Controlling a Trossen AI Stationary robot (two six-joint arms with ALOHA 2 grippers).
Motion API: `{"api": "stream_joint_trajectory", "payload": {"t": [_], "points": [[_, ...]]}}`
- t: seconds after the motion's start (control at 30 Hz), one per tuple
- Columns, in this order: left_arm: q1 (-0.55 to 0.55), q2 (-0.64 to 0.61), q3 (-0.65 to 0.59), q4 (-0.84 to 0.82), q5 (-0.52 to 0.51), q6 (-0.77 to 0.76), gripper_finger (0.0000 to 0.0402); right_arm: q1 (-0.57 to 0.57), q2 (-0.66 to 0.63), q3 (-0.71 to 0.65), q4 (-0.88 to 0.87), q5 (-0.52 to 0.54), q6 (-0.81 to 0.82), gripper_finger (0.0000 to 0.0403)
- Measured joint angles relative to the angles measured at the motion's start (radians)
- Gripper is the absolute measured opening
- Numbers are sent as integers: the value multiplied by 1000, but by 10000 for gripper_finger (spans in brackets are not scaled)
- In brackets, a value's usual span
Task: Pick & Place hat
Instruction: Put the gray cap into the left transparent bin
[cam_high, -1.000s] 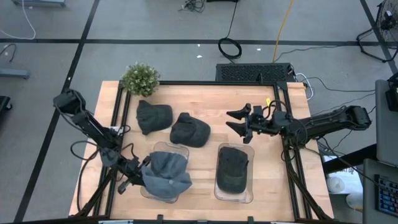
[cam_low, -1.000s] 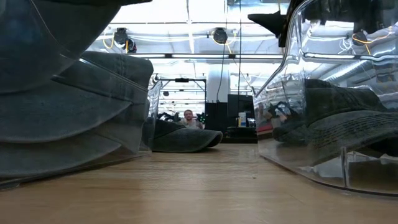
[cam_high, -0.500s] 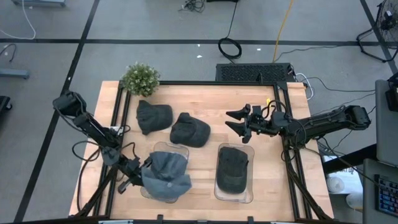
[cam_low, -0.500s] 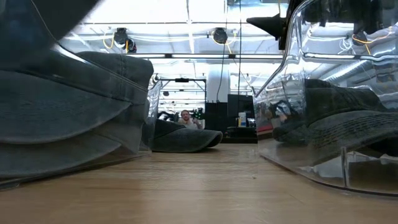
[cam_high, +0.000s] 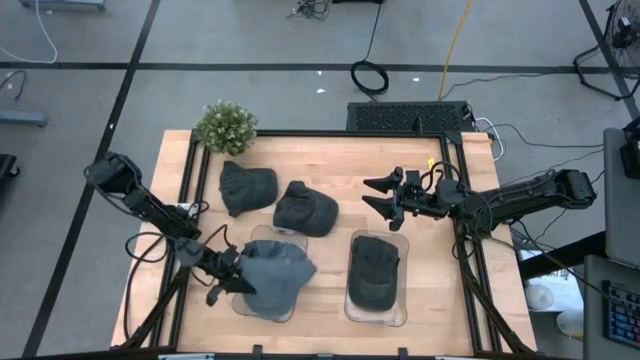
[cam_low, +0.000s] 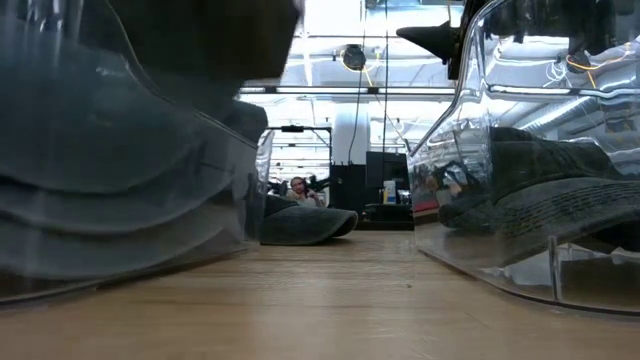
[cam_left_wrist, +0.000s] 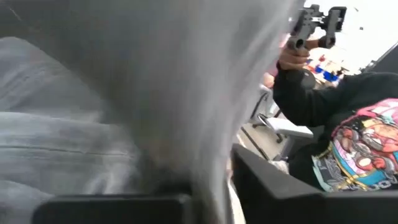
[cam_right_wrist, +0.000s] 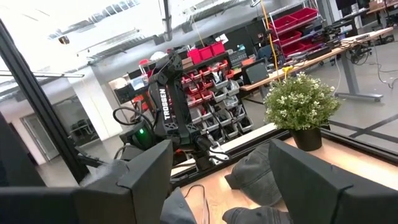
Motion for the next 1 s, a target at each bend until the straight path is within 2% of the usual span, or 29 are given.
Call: {"api": "stream_joint_trajectory", "payload": {"t": [0.33,0.5,0.73,1.0], "points": [[0,-1,-1,-6,-32,-37,208,0,0,0,0,0,2,254],[6,-14,-6,-32,-36,-120,257,0,0,0,-1,-2,3,254],[23,-53,-4,-63,-26,-181,280,0,0,0,-2,-4,3,254],[22,-86,-4,-39,-14,-155,268,2,0,0,-2,-5,2,254]]}}
